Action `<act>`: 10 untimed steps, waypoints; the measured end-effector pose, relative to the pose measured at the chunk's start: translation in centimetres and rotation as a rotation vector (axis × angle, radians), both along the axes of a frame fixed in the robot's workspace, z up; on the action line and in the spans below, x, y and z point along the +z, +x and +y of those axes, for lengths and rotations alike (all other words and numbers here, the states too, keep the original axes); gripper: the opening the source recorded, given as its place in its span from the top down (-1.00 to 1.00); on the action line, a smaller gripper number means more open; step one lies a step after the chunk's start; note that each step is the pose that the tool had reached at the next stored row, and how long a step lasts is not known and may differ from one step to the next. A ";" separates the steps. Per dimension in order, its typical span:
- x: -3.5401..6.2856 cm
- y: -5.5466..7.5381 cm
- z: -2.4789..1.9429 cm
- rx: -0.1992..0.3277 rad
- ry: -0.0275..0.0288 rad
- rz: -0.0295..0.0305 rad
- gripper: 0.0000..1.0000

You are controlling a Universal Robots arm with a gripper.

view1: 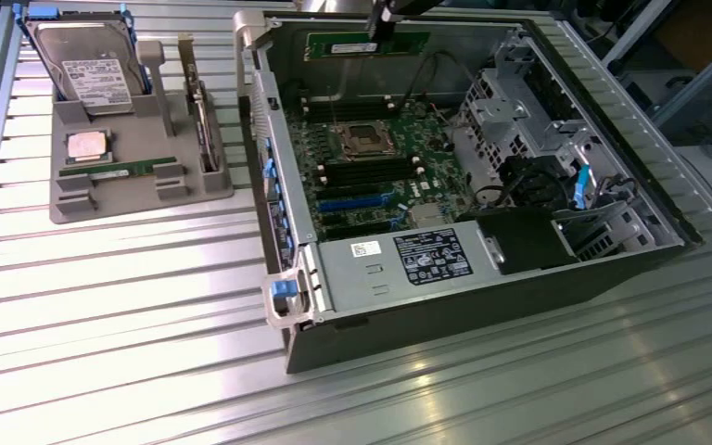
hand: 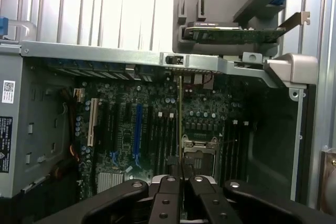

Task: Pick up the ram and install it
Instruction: 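Pick up the ram and move it above insertion slot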

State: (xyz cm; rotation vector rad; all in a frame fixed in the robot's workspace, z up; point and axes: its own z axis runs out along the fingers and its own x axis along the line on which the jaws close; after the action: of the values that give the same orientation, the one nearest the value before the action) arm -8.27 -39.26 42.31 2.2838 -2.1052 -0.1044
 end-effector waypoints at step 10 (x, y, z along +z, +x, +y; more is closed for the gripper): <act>-0.05 2.8 0.00 -0.025 -0.0001 0.0046 0.76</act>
State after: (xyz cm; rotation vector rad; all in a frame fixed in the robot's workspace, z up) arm -5.51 -39.26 42.26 2.2549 -2.1324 -0.1102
